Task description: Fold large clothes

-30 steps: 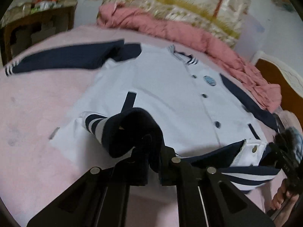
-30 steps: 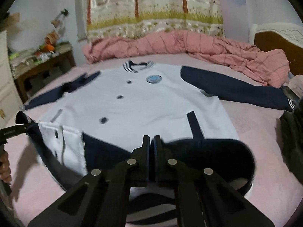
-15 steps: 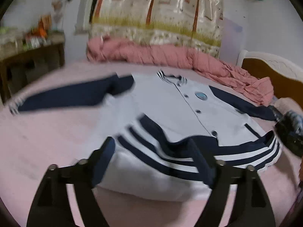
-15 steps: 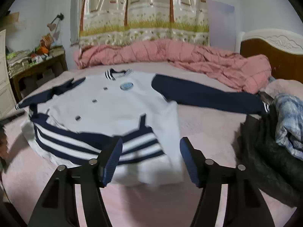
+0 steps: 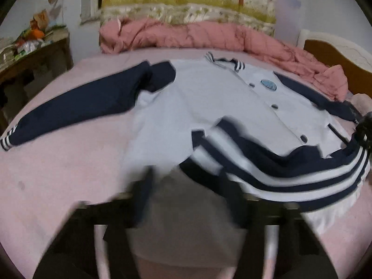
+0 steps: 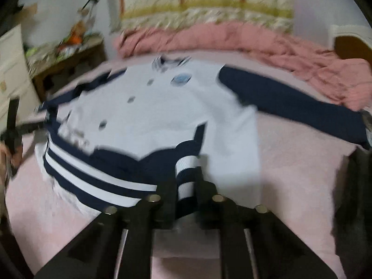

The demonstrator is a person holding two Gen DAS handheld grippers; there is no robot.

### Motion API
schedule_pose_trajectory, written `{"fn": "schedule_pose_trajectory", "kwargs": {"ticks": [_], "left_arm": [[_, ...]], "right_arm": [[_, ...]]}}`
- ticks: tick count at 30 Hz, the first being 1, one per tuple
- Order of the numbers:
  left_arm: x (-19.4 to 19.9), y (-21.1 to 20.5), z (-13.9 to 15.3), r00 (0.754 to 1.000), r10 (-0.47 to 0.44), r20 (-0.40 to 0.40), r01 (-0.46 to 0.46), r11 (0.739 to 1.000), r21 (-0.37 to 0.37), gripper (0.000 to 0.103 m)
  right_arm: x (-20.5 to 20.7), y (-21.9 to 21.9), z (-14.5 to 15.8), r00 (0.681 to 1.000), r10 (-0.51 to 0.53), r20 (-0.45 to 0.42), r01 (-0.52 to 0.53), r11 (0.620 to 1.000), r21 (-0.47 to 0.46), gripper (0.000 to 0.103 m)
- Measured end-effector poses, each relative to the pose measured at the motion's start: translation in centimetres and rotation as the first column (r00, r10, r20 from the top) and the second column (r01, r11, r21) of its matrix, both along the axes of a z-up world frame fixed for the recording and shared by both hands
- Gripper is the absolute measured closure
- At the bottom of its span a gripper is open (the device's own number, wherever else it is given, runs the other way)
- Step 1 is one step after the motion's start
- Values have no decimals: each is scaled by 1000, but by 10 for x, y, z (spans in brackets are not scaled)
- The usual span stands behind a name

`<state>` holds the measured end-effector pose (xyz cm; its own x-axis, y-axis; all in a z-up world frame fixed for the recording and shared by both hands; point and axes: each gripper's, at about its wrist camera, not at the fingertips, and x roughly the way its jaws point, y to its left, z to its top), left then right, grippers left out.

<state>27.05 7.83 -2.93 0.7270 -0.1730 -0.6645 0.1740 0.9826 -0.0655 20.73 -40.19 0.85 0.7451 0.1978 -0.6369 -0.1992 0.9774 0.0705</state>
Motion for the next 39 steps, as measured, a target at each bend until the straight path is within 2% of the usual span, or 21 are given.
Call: {"fn": "schedule_pose_trajectory", "kwargs": {"ticks": [2,4,7,10,13,14,15,18,21,22,23,24,27,28,29,31,33,35,37,38,39], "left_arm": [[-3,0,8,999,-8,48,9,1000,-16,91],[-7,2,15,995,31,93,-30,999,-14,93],[-6,18,19,986,109,128,-101,992,-75,93],[3,25,12,978,173,114,-165,984,-74,93],[26,20,-13,982,189,-5,-189,982,5,93],[35,17,-22,979,197,-58,-195,980,41,93],[37,15,-25,977,201,-73,-197,979,58,92],[33,6,-23,976,210,-49,-203,972,119,91],[20,1,-14,979,203,29,-205,969,134,85],[11,2,-7,975,207,82,-216,969,123,82],[3,2,-1,967,216,133,-231,967,112,67],[-5,4,5,960,216,180,-236,967,98,52],[-29,1,18,942,189,277,-219,973,79,38],[-33,-1,19,946,169,276,-199,977,81,34],[-35,-3,19,950,157,269,-187,978,89,29],[-35,-6,19,958,143,248,-173,979,106,25],[-30,-9,18,971,138,194,-161,981,109,23],[-27,-11,12,979,166,117,-179,977,118,23],[-29,-8,-1,977,214,8,-213,968,130,23],[-29,-4,-9,970,242,-34,-237,964,119,23],[-31,2,-16,967,248,-54,-243,967,75,21]], "right_arm": [[-7,1,13,995,-53,84,53,999,-6,94],[-15,6,31,978,-99,185,104,994,-18,94],[-7,12,44,952,-174,253,181,983,-5,94],[19,9,31,954,-242,176,245,969,1,94],[58,12,-11,959,-283,26,284,955,-89,94],[72,13,-30,955,-291,-57,282,951,-123,94],[78,13,-38,950,-296,-98,282,950,-134,94],[71,8,-27,953,-294,-71,287,953,-93,91],[64,6,-26,947,-311,-86,303,948,-94,79],[58,6,-24,944,-320,-75,313,945,-99,66],[51,7,-19,942,-333,-51,327,939,-106,58],[40,8,-12,937,-348,-9,345,932,-113,43],[12,8,8,942,-326,82,333,938,-99,27],[7,9,11,944,-317,88,325,940,-100,17],[-1,10,15,946,-310,93,318,942,-102,15],[-12,9,19,953,-289,87,297,950,-92,15],[-19,1,17,959,-279,41,281,957,-63,15],[-20,-9,9,962,-273,-14,273,962,-21,15],[-16,-16,-4,964,-241,-111,243,970,2,15],[-14,-18,-11,960,-237,-146,241,971,5,15],[-15,-20,-16,959,-241,-146,246,969,14,15]]}}
